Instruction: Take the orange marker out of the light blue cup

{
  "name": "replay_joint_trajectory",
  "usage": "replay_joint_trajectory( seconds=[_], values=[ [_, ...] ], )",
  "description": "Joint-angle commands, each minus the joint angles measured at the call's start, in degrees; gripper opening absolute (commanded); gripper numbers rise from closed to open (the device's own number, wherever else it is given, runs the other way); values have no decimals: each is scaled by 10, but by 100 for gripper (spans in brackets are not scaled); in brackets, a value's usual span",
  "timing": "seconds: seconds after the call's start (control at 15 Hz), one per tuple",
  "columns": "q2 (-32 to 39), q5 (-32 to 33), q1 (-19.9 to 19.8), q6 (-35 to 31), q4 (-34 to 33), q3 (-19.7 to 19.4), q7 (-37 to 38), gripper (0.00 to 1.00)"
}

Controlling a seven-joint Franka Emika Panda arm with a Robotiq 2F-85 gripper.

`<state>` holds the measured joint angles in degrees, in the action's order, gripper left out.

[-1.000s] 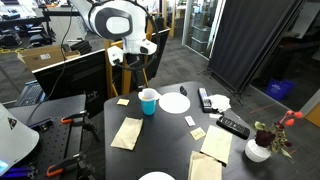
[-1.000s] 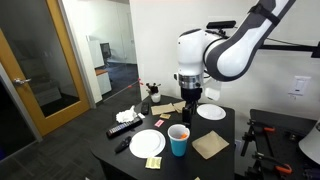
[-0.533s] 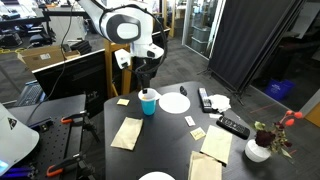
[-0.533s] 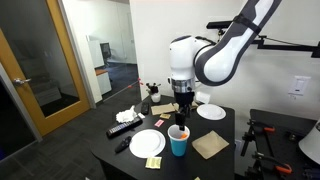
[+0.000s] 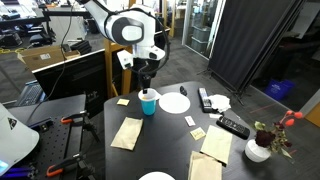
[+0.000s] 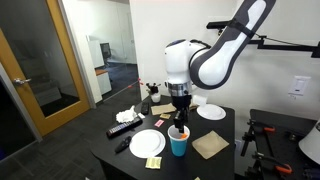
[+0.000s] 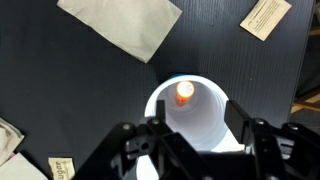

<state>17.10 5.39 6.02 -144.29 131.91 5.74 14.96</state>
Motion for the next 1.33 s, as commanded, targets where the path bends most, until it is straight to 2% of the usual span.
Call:
replay_joint_trajectory(
  seconds=[0.0,0.47,1.27],
  values=[
    [11,-7,11,34,-22,-10,-11,54],
    [30,-5,14,67,-40,-13,-11,51],
    [62,-8,13,59,-65,-18,-15,45]
  ],
)
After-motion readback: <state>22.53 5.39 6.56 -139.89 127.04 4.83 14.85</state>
